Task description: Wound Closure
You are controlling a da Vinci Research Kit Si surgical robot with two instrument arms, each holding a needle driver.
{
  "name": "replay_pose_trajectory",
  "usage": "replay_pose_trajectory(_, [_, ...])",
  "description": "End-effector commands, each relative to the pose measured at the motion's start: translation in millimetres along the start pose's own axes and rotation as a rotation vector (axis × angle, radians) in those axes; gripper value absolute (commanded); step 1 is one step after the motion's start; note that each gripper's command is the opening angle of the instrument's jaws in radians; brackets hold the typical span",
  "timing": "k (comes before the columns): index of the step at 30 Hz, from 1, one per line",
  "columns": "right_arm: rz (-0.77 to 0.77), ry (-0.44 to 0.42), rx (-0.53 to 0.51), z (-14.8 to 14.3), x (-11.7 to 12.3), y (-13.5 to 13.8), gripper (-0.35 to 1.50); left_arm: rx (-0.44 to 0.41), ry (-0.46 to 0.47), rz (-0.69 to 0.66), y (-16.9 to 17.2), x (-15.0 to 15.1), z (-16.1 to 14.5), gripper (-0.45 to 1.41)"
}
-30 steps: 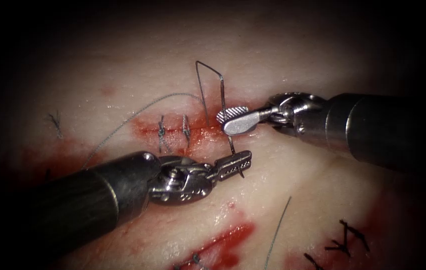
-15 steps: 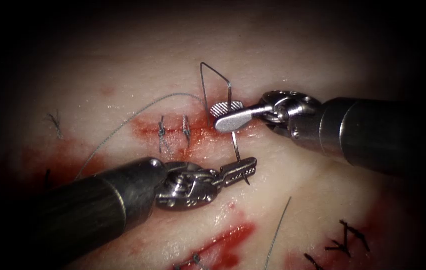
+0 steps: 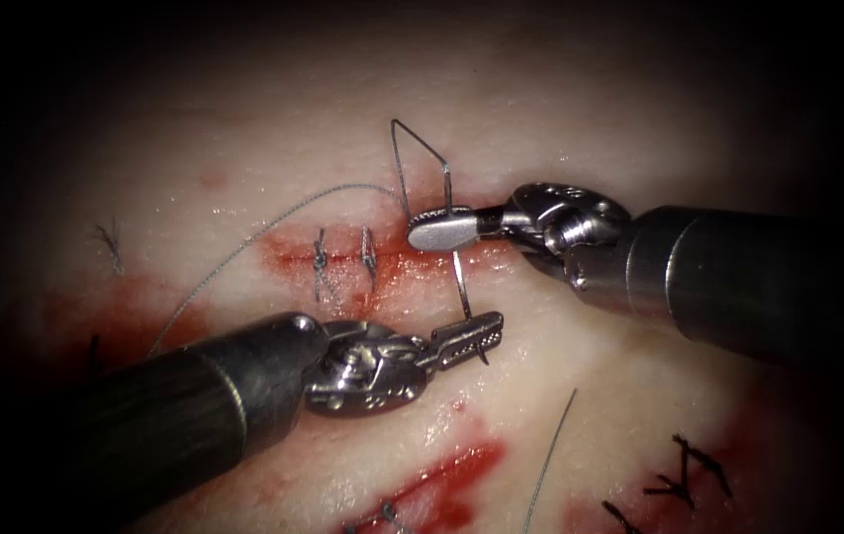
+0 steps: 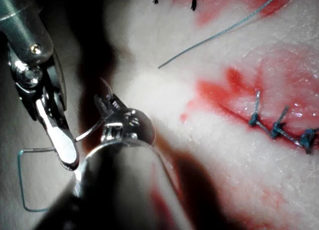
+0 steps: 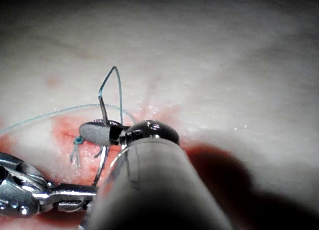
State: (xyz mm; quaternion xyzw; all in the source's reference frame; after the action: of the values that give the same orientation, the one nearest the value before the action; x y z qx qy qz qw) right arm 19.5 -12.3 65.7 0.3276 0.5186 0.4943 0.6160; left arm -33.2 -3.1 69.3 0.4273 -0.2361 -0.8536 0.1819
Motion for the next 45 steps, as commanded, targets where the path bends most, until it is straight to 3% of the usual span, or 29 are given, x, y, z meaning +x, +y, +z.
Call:
replay_pose_trajectory(1, [-0.005, -0.001, -0.001, 0.6, 0.6, 0.6, -0.35, 0.007, 0.002, 0.002, -0.5, -0.2, 0.7, 0.26])
replay_pose_trajectory(4, [-0.001, 0.028, 0.020, -0.2, 0.9, 0.9, -0.35, 0.003, 0.007, -0.028, -0.6, -0.4, 0.5, 1.03])
replay_pose_trajectory(6, [-0.031, 0.054, 0.036, -0.7, 1.2, 1.2, -0.35, 0.004, 0.007, -0.122, -0.5, -0.5, 0.3, 1.18])
replay_pose_trajectory(10, [-0.130, 0.109, 0.060, -1.3, 1.8, 1.9, -0.35, -0.031, 0.013, -0.282, -0.5, -1.1, -0.5, 1.25])
replay_pose_trajectory(12, [-0.158, 0.132, 0.080, -1.5, 2.0, 2.2, -0.35, -0.049, 0.015, -0.375, -0.7, -1.7, -0.8, 1.11])
replay_pose_trajectory(14, [-0.205, 0.146, 0.102, -1.4, 2.1, 2.4, -0.35, -0.056, 0.017, -0.517, -0.9, -2.8, -1.2, 0.29])
replay_pose_trajectory(16, [-0.247, 0.161, 0.125, -1.3, 2.1, 2.4, -0.35, -0.057, 0.002, -0.604, -1.0, -4.3, -1.2, 0.00])
replay_pose_trajectory(17, [-0.259, 0.167, 0.128, -1.2, 2.1, 2.4, -0.35, -0.066, 0.001, -0.625, -1.0, -5.0, -1.1, -0.05])
replay_pose_trajectory(19, [-0.294, 0.171, 0.130, -1.1, 2.1, 2.4, -0.35, -0.086, -0.015, -0.646, -0.7, -6.3, -1.0, -0.38])
replay_pose_trajectory(20, [-0.300, 0.172, 0.129, -1.0, 2.1, 2.3, -0.35, -0.106, -0.026, -0.655, -0.4, -7.0, -0.8, -0.45])
replay_pose_trajectory(31, [-0.365, 0.193, 0.139, -0.4, 2.0, 2.0, -0.35, -0.355, -0.215, -0.701, 3.8, -10.6, 2.2, -0.45])
replay_pose_trajectory(45, [-0.413, 0.196, 0.143, 0.1, 1.6, 1.4, -0.35, -0.379, -0.488, -0.680, 2.9, -12.8, 4.8, -0.45])
